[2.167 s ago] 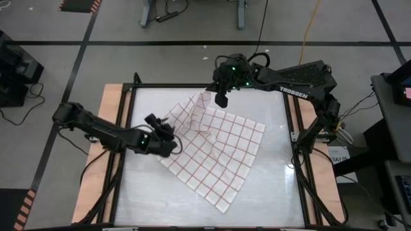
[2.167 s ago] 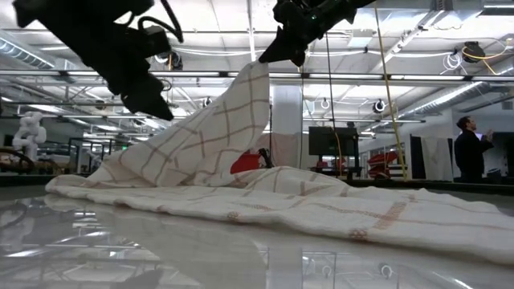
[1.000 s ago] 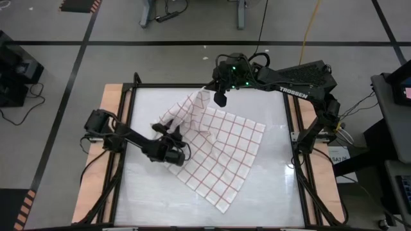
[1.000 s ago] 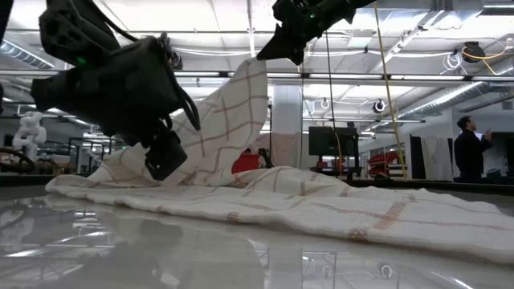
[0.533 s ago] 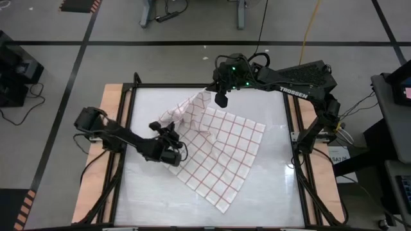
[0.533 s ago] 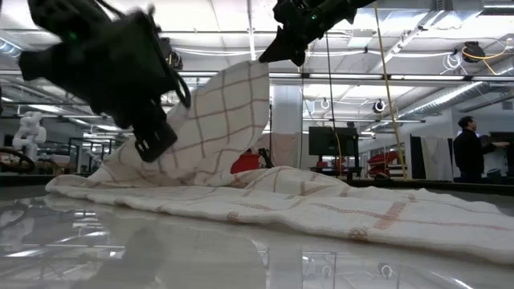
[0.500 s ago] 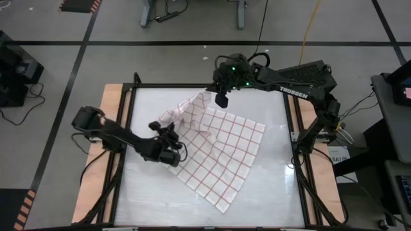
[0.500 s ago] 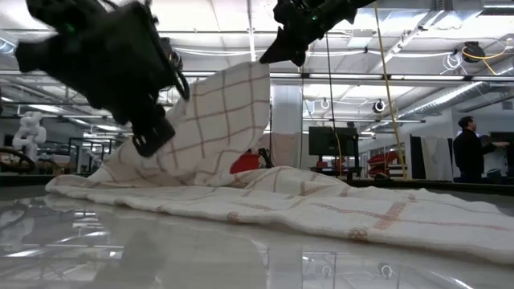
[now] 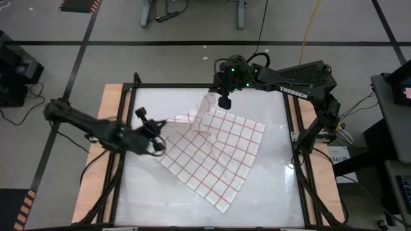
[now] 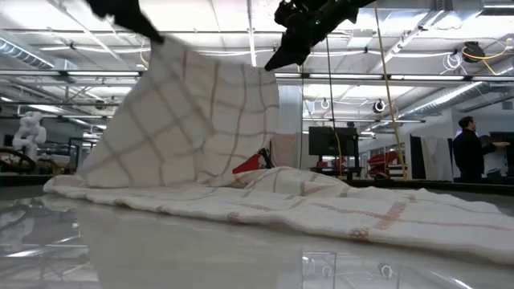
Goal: Roll towel
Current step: Fold the white checkered towel
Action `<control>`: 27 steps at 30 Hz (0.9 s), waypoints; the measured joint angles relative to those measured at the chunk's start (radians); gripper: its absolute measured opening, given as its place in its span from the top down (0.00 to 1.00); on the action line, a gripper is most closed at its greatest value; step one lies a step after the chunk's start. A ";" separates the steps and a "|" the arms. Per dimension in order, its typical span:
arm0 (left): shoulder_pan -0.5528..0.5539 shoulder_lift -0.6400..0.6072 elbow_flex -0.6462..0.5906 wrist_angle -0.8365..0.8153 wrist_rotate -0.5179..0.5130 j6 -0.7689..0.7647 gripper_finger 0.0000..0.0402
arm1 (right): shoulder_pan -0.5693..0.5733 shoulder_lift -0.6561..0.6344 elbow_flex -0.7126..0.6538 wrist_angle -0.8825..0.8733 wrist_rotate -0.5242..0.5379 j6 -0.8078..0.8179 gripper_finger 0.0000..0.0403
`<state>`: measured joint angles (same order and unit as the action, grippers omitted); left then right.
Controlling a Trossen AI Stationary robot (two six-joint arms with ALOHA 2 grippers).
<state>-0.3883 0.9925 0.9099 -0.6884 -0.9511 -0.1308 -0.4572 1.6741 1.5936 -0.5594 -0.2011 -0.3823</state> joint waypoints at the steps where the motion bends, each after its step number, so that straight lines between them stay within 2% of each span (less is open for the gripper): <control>1: -0.003 -0.029 0.032 -0.001 0.018 0.051 0.99 | 0.000 0.000 0.000 0.000 0.027 -0.005 0.99; 6: 0.010 -0.141 0.196 0.009 0.181 0.241 0.99 | -0.006 0.000 0.000 0.005 0.141 -0.023 0.99; 12: 0.023 -0.163 0.255 0.192 0.497 0.321 0.99 | -0.005 -0.001 0.003 0.016 0.132 -0.022 0.99; 19: 0.023 -0.010 0.255 0.260 0.652 0.321 0.99 | -0.008 -0.041 0.002 -0.047 0.114 -0.024 0.99; 27: 0.027 0.205 0.255 0.486 0.782 0.325 0.99 | -0.014 -0.129 0.000 -0.196 0.111 -0.042 0.99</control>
<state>-0.3610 1.1975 1.1652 -0.2024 -0.1686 0.1944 -0.4713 1.5448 1.5940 -0.7550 -0.0903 -0.4240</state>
